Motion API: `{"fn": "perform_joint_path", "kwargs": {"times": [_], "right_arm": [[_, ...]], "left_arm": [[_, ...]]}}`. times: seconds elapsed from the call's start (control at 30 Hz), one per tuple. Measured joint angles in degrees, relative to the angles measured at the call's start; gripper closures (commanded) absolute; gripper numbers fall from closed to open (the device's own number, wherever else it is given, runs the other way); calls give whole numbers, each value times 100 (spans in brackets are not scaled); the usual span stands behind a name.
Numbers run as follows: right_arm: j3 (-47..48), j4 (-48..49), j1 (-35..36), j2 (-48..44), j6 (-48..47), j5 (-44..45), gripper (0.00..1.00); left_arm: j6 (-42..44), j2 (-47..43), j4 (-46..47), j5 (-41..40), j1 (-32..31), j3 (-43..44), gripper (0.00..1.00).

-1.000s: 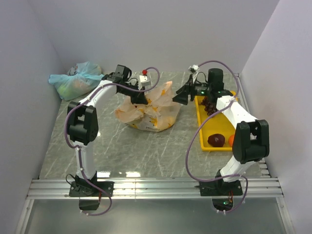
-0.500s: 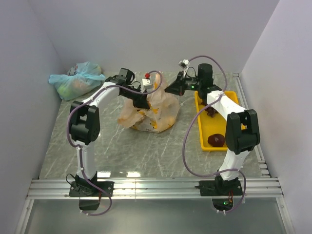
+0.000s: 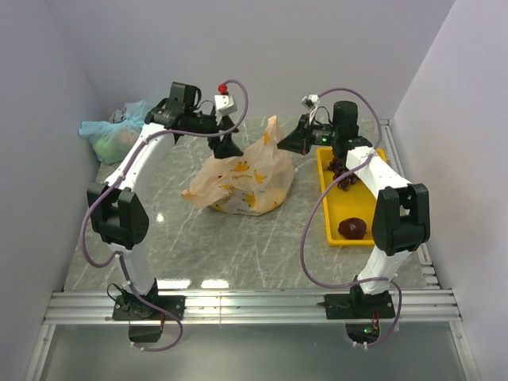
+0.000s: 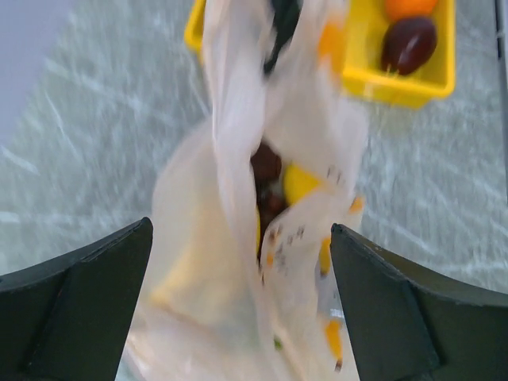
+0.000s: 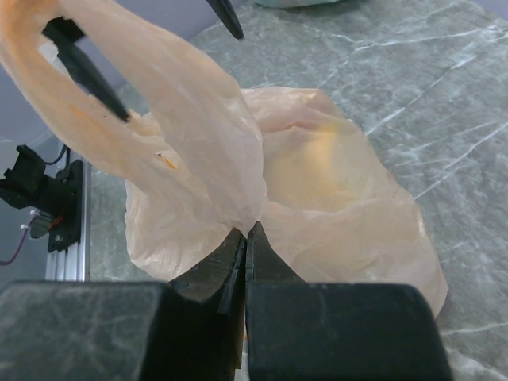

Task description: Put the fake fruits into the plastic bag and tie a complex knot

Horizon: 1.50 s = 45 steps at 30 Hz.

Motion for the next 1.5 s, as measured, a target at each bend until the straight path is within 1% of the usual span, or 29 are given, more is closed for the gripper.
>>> {"fn": "perform_joint_path", "kwargs": {"times": [0.13, 0.33, 0.37, 0.4, 0.43, 0.47, 0.5, 0.53, 0.6, 0.63, 0.7, 0.77, 0.87, 1.07, 1.13, 1.17, 1.2, 1.23, 1.27, 1.3, 1.37, 1.4, 1.43, 1.47, 1.5], "right_arm": [[0, 7, 66, 0, 2, -76, 100], [-2, -33, 190, -4, -164, -227, 100], [-2, -83, 214, -11, -249, -251, 100], [-2, -136, 240, -22, -339, -264, 100], [-2, -179, 273, -31, -431, -282, 100], [-2, -219, 297, -33, -490, -295, 97], [-2, -273, 328, -42, -555, -317, 85], [-2, -310, 348, -44, -603, -348, 52], [20, -494, 352, -44, -793, -354, 40], [44, -603, 343, -44, -909, -343, 22], [33, -662, 284, -68, -1003, -328, 13], [-105, -472, 225, -149, -968, -278, 10], [-369, 133, 201, -264, -581, -216, 10], [-358, 1340, 695, -31, 114, -44, 9], [-332, 1556, 844, 140, 214, 42, 21], [-273, 1613, 907, 267, 264, 76, 30], [-199, 1674, 944, 402, 302, 149, 60], [-129, 1703, 957, 540, 299, 214, 76], [-70, 1703, 951, 662, 358, 302, 90], [-13, 1698, 935, 787, 446, 389, 100], [114, 1648, 894, 984, 608, 400, 100], [175, 1602, 872, 1045, 686, 481, 100], [262, 1528, 852, 1126, 791, 542, 100], [356, 1419, 835, 1207, 883, 590, 100], [452, 1252, 817, 1272, 977, 645, 100]], "left_arm": [[-487, -81, 621, 15, -389, 157, 1], [-1373, 223, 1569, 2, -828, 219, 1], [-1552, 291, 1788, 2, -844, 219, 3], [-1727, 350, 2017, 13, -844, 219, 13], [-1904, 417, 2205, 42, -833, 223, 49], [-2059, 479, 2354, 79, -824, 238, 68], [-2232, 584, 2476, 168, -809, 326, 88], [-2382, 686, 2568, 229, -798, 431, 100], [-2653, 835, 2702, 339, -782, 597, 100], [-2756, 885, 2741, 409, -782, 629, 100], [-2946, 911, 2785, 485, -782, 629, 100], [-3091, 911, 2935, 531, -791, 619, 100], [-3359, 911, 3195, 540, -787, 592, 100], [-3934, 929, 3550, 520, -723, 575, 100], [-4124, 955, 3670, 520, -708, 575, 100], [-4227, 977, 3724, 518, -697, 573, 100], [-4319, 997, 3775, 514, -688, 570, 99], [-4395, 1012, 3816, 509, -680, 560, 94], [-4478, 1014, 3864, 540, -664, 520, 88], [-4581, 1012, 3934, 549, -623, 472, 74], [-4666, 1012, 4074, 295, -557, 382, 59], [-4725, 1001, 4076, 299, -468, 295, 50], [-4760, 951, 4079, 262, -376, 188, 31], [-4741, 852, 4061, 212, -262, 44, 23], [-4666, 737, 3960, 164, -133, -103, 12]]}}
